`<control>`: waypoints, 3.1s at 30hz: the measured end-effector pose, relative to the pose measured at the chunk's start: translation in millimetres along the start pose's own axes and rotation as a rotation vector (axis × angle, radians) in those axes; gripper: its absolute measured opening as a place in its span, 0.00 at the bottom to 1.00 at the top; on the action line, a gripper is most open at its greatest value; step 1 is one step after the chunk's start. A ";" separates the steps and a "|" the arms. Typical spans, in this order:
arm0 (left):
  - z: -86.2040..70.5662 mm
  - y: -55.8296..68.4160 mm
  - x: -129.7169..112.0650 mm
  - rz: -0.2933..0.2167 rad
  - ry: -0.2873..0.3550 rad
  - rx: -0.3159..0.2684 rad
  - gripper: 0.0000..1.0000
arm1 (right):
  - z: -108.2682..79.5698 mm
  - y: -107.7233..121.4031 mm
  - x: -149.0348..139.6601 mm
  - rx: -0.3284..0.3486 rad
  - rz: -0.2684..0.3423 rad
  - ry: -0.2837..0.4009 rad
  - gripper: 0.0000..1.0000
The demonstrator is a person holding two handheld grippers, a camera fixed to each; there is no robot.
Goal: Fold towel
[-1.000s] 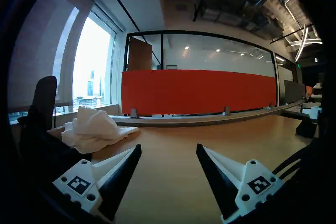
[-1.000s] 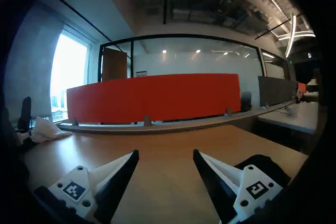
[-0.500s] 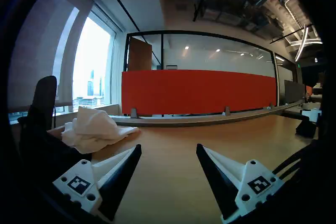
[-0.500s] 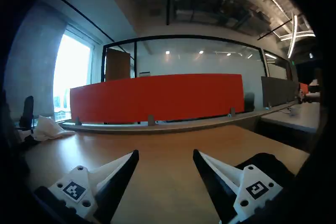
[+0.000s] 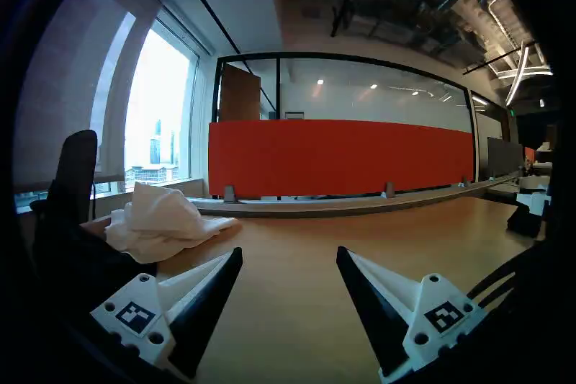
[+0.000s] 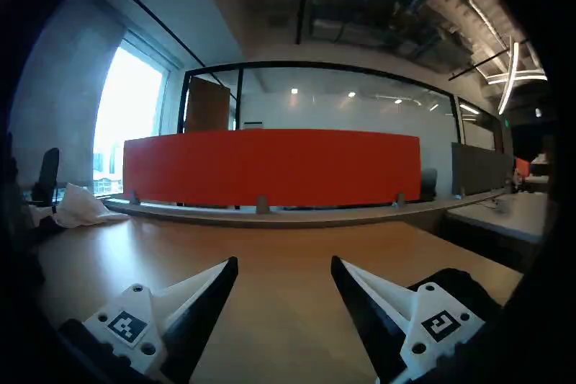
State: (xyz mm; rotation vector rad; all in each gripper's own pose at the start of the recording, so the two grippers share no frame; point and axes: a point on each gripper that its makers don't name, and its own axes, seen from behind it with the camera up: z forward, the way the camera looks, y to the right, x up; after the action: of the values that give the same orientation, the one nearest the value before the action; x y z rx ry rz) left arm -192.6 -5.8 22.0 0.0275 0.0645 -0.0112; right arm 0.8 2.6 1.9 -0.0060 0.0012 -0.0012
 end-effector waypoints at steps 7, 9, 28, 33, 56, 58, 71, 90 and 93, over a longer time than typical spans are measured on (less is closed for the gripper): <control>0.2 -0.2 0.3 0.000 0.000 0.000 0.97 | -0.5 -0.5 1.5 -0.003 0.000 0.000 1.00; 0.1 -0.1 0.4 0.000 0.000 0.000 0.97 | -0.6 -0.5 1.8 -0.003 0.000 0.000 1.00; -0.8 -1.1 1.1 0.000 0.000 0.000 0.97 | -1.9 -1.2 -0.5 0.003 0.001 -0.001 1.00; -1.0 -1.0 1.3 0.000 0.000 0.000 0.97 | -2.2 -1.1 -0.7 0.003 0.001 -0.002 1.00; -1.3 -1.7 4.1 0.000 -0.001 0.000 0.97 | -2.5 -2.2 -0.2 0.002 0.001 -0.002 1.00; -1.7 -1.8 4.7 0.000 -0.001 0.000 0.97 | -2.7 -2.1 -0.2 0.002 0.001 -0.002 1.00; -2.6 -1.5 6.4 0.000 -0.002 0.000 0.97 | -2.0 -1.0 -0.2 0.002 0.001 -0.002 1.00; -1.9 -1.9 6.5 -0.001 -0.002 -0.001 0.97 | -2.2 -1.3 -0.2 0.003 0.001 -0.002 1.00; -1.9 -2.2 6.4 -0.002 -0.002 0.000 0.97 | -2.1 -0.8 -0.2 0.002 0.001 -0.002 1.00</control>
State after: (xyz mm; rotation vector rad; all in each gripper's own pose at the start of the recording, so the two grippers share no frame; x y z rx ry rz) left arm -186.4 -8.0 19.6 0.0271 0.0625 -0.0129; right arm 0.6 1.8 -0.2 -0.0035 -0.0004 -0.0004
